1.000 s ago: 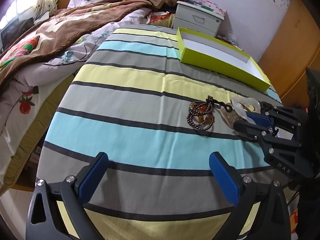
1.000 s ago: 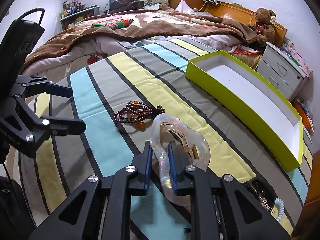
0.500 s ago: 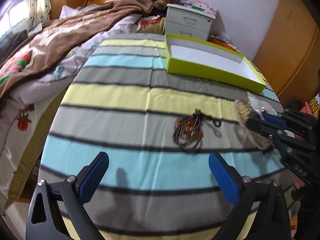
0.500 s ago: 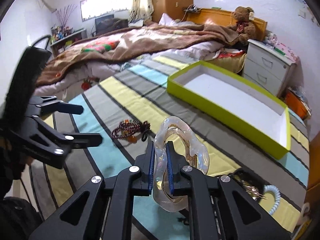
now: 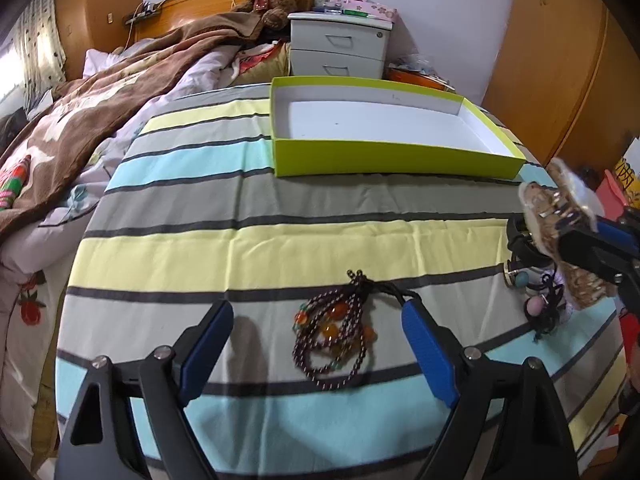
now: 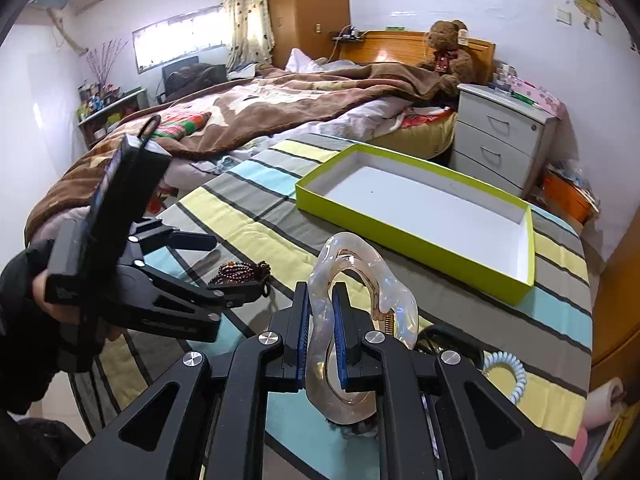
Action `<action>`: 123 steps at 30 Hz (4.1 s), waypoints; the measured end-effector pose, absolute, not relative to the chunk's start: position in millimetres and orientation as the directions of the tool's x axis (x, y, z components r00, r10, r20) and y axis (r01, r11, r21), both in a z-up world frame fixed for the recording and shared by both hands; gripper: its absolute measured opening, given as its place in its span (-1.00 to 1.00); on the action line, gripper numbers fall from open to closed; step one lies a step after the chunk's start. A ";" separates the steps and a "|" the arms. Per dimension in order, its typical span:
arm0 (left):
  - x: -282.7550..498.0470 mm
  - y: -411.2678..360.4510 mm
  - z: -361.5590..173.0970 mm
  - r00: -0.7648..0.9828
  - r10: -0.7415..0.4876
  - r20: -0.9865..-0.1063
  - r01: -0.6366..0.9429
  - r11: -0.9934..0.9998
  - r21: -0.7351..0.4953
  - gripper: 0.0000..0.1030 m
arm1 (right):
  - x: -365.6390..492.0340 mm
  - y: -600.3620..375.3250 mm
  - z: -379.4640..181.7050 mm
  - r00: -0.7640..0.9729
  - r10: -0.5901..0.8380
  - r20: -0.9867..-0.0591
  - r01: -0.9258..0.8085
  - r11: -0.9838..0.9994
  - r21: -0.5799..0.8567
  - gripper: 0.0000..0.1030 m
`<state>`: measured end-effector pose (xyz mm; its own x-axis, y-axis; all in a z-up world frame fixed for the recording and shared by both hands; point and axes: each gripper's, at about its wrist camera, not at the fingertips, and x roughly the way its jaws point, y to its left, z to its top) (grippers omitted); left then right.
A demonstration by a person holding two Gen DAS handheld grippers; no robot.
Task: Organize jewelry
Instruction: 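Grasp the dark beaded bracelet with the left tool while the right tool holds the clip, then carry the bracelet and clip into the green tray with both tools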
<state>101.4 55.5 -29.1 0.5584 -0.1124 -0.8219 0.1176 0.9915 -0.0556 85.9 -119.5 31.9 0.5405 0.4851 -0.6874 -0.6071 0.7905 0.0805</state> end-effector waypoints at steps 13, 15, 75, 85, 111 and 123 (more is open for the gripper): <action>116.6 40.7 -34.0 0.562 -0.072 -0.824 0.136 0.991 0.005 0.40 | 86.5 -127.4 33.6 0.556 0.483 -0.676 -0.582 0.807 0.098 -0.78; 116.1 41.4 -33.5 0.565 -0.065 -0.822 0.125 0.992 0.008 0.35 | 87.4 -127.8 33.2 0.557 0.481 -0.677 -0.581 0.808 0.097 -0.78; 150.9 46.2 59.7 0.696 -0.105 -0.710 0.102 0.994 -0.047 -0.68 | 128.9 -147.7 72.0 0.647 0.405 -0.646 -0.497 0.867 0.045 -0.78; 202.3 36.6 63.2 0.696 -0.133 -0.706 0.125 0.990 -0.063 -0.67 | 183.0 -160.2 71.9 0.665 0.339 -0.666 -0.452 0.892 0.004 -0.78; 297.0 27.2 2.9 0.608 -0.114 -0.786 0.092 0.993 -0.073 -0.67 | 299.0 -169.4 1.0 0.577 0.206 -0.790 -0.368 0.930 -0.026 -0.78; 306.9 25.4 -19.4 0.573 -0.084 -0.816 0.075 0.996 -0.049 -0.66 | 307.0 -161.1 -19.7 0.554 0.174 -0.814 -0.372 0.927 -0.055 -0.78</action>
<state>306.9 25.4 -19.4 0.5726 -0.0837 -0.8155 0.0752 0.9959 -0.0494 307.0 -161.1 -19.7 0.5536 0.1736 -0.8145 -0.3719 0.9266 -0.0552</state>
